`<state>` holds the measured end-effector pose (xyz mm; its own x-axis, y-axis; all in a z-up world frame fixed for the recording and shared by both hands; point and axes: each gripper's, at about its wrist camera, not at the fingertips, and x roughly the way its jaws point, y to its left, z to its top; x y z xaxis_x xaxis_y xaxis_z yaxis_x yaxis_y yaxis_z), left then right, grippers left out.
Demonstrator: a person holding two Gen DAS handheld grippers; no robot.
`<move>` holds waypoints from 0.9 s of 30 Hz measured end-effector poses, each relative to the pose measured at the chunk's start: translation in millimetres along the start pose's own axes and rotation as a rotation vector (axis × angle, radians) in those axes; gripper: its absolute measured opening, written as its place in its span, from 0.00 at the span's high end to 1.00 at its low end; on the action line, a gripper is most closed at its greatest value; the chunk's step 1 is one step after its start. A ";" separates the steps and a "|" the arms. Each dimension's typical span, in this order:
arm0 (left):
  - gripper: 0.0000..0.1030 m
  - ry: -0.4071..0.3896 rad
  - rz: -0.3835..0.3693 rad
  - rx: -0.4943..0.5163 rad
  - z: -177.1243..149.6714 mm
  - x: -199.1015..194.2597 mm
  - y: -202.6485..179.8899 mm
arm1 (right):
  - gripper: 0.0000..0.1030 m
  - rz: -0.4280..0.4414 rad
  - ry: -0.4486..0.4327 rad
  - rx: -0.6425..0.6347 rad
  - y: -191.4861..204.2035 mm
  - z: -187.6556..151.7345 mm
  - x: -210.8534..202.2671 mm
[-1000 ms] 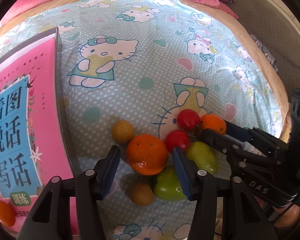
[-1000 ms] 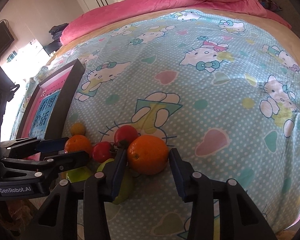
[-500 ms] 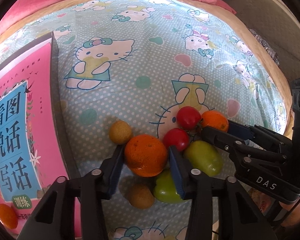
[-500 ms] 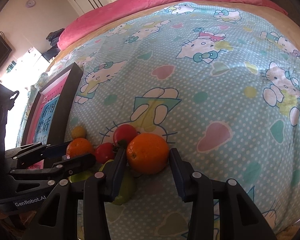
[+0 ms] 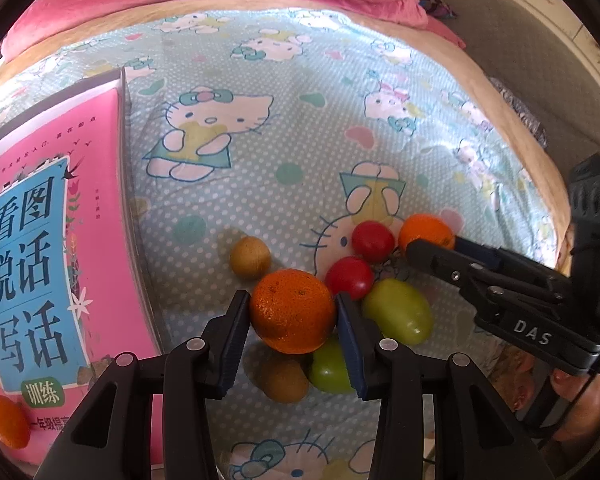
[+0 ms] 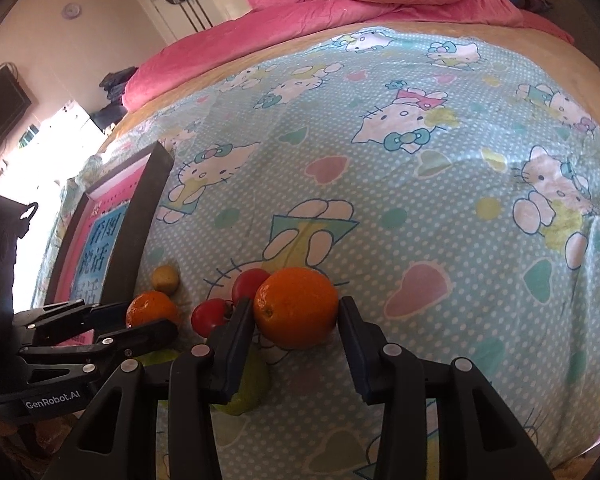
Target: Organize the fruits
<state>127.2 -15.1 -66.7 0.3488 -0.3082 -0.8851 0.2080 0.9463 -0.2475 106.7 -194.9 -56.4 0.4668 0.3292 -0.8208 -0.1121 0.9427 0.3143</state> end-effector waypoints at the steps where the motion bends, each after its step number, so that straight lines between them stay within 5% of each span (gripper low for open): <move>1: 0.57 -0.006 0.000 -0.002 0.7 -2.3 -0.1 | 0.58 0.001 -0.002 0.003 -0.3 0.3 -0.3; 27: 0.57 -0.072 0.008 -0.073 -10.6 -49.6 23.5 | 0.58 0.091 -0.107 -0.034 15.0 2.2 -27.7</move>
<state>105.2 23.5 -32.8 0.4150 -0.3045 -0.8573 0.1386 0.9525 -0.2712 94.0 -190.0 -27.9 0.5439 0.4071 -0.7338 -0.1872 0.9113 0.3668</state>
